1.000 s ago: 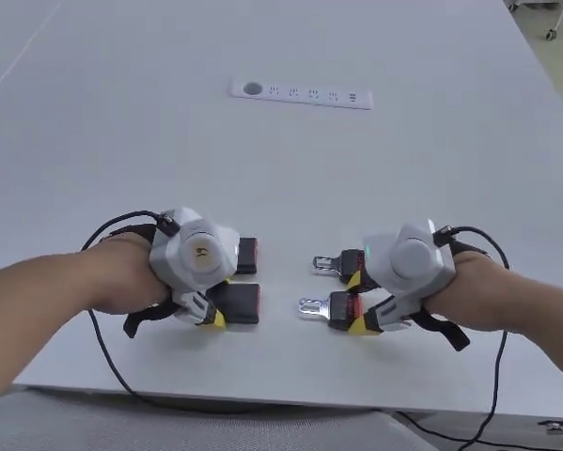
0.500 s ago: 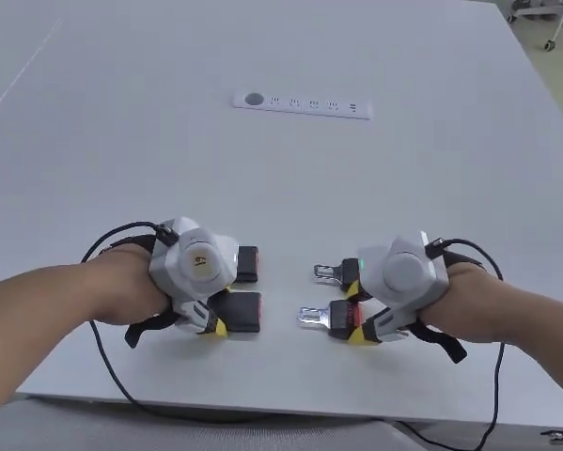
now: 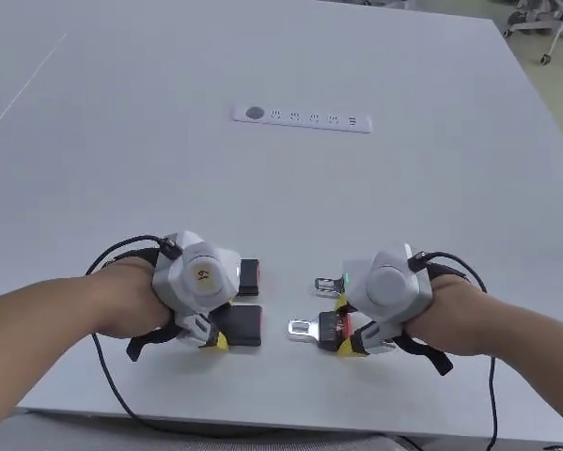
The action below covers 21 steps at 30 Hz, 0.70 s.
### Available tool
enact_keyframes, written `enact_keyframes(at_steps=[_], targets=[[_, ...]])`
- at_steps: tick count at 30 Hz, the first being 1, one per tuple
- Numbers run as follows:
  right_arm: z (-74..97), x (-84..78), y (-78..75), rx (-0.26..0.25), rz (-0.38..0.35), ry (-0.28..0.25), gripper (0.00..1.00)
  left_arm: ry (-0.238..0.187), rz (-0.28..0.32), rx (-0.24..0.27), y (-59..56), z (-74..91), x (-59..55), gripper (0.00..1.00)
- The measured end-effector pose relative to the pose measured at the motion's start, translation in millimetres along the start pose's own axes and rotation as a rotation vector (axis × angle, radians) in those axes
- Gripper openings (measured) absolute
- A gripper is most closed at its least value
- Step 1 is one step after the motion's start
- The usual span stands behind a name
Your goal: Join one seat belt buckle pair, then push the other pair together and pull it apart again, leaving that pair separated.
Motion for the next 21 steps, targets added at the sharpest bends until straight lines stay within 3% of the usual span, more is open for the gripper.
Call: enact_keyframes(at_steps=[7,21], targets=[[-2.9,12.4,-1.5,0.002,0.002,-0.011,0.33,0.026,-0.009,0.0,-0.5,0.0,1.7,0.33],[-7.2,35.1,-3.4,0.002,0.055,0.013,0.33,0.014,-0.004,-0.002,0.4,0.0,1.2,0.34]])
Point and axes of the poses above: the centre of the closed fingertips' face, and the gripper's own axes: z roughly backward along the fingers, y roughly to its left, x roughly out of its top, the point moved 4 cm from there along z, roughly backward along the fingers, and after that the axes turned 13 degrees about y, right-handed, at the moved point
